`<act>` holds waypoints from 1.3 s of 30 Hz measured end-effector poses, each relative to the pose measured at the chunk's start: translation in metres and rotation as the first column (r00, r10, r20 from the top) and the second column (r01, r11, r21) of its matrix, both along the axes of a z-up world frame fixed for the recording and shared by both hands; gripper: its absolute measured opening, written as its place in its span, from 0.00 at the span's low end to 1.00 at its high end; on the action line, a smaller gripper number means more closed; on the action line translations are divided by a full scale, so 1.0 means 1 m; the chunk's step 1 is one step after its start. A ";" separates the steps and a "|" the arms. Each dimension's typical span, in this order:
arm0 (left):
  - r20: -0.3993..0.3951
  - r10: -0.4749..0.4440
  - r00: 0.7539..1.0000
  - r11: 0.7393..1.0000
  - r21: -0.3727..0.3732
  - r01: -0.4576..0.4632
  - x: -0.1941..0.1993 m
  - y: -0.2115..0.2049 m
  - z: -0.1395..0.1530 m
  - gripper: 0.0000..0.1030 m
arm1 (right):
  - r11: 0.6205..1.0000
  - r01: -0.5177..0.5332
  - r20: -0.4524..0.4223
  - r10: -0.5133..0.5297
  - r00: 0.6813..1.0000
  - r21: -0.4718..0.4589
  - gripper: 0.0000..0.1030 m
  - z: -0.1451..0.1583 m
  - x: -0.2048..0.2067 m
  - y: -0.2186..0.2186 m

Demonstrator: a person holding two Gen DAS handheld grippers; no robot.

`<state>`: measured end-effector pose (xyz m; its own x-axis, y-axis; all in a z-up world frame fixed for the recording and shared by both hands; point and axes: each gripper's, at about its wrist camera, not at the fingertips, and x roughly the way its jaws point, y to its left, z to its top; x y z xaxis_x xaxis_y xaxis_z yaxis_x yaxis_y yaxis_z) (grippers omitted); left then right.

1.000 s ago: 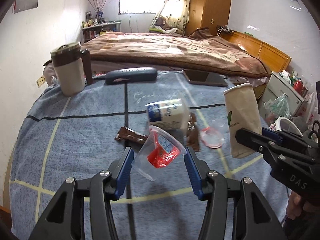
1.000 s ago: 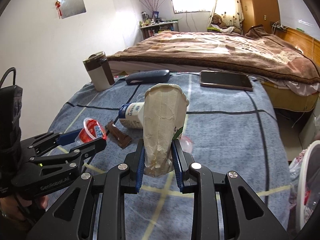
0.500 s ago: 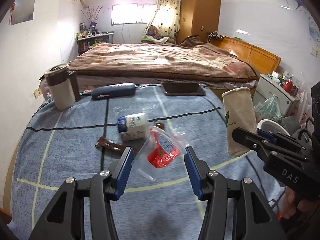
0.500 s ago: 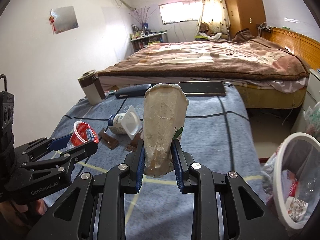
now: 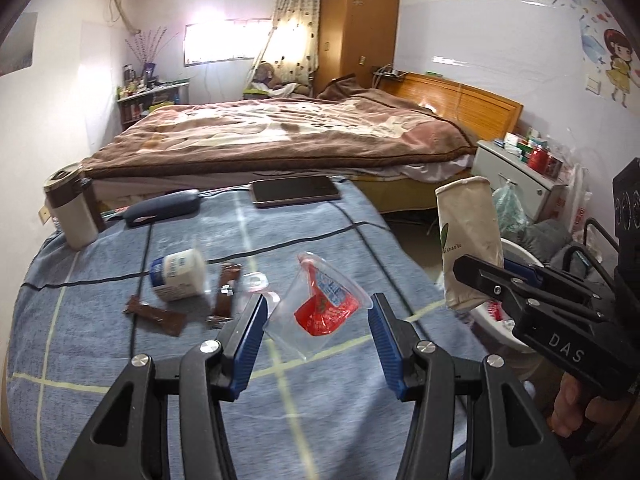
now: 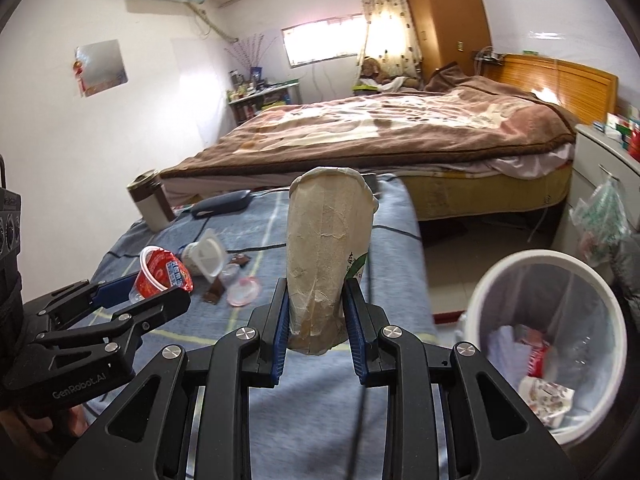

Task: Collect trash
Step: 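Carry the beige cup and plastic cup over the wastebasket, then open both tools to drop the cups into the wastebasket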

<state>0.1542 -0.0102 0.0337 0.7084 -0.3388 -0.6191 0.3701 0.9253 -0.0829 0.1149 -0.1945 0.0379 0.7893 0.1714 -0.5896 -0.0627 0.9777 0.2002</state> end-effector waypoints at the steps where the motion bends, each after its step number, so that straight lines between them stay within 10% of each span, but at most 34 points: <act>1: 0.000 -0.011 1.000 1.000 -0.002 0.011 -0.002 -0.006 0.000 0.53 | 1.000 0.014 0.003 -0.014 1.000 -0.001 0.28 0.000 -0.002 -0.006; 39: -0.090 -0.330 0.940 0.944 -0.004 0.331 -0.017 -0.232 -0.023 0.53 | 0.942 0.331 -0.138 -0.335 0.932 -0.050 0.28 -0.038 -0.046 -0.166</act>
<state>0.1375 -0.2424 0.0112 0.4998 -0.5377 -0.6790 0.6469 0.7531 -0.1201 0.0689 -0.3606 0.0003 0.7063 -0.1032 -0.7003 0.2944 0.9425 0.1581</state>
